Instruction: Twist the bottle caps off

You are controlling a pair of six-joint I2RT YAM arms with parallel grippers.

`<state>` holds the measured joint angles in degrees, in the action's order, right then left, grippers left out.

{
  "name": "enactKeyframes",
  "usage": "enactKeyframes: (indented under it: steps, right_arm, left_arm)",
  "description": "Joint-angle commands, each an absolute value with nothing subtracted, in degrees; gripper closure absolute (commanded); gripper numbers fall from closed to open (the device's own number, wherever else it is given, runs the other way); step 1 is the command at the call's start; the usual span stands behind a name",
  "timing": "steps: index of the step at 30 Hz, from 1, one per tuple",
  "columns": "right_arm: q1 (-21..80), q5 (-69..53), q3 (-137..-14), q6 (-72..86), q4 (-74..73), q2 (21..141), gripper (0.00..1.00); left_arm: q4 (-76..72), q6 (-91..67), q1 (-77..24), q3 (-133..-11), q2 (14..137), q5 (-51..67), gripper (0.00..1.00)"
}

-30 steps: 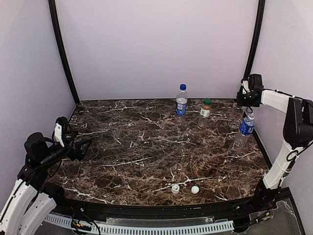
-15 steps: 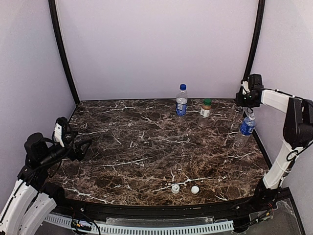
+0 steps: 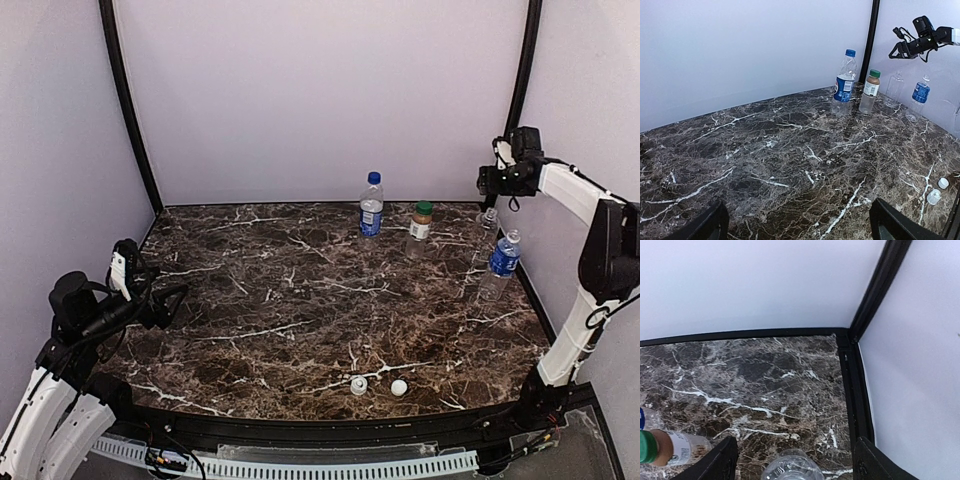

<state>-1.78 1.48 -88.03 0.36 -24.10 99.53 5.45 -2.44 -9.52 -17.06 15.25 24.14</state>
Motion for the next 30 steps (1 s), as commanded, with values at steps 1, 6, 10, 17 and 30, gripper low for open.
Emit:
enactKeyframes:
  steps: [1, 6, 10, 17, 30]
  right_arm:
    - [5.1, -3.4, -91.7, -4.2, -27.9, 97.4, 0.22]
    - [12.5, -1.6, -92.3, -3.6, -30.6, 97.6, 0.01]
    - [15.7, 1.8, -93.9, -1.9, -33.6, 100.2, 0.01]
    - [17.4, 2.2, -100.3, -1.0, -40.2, 108.0, 0.05]
    - [18.9, 0.3, -105.0, -1.2, -41.5, 113.6, 0.33]
  left_arm:
    - [3.8, -3.1, -9.1, -16.0, 14.6, 25.0, 0.01]
    - [3.9, -3.1, -8.5, -16.1, 14.2, 24.9, 0.01]
    - [3.9, -3.1, -8.3, -16.0, 14.5, 25.1, 0.01]
    - [3.8, -3.1, -8.1, -15.9, 14.5, 25.5, 0.01]
    - [3.6, -3.1, -8.0, -15.7, 14.5, 26.0, 0.01]
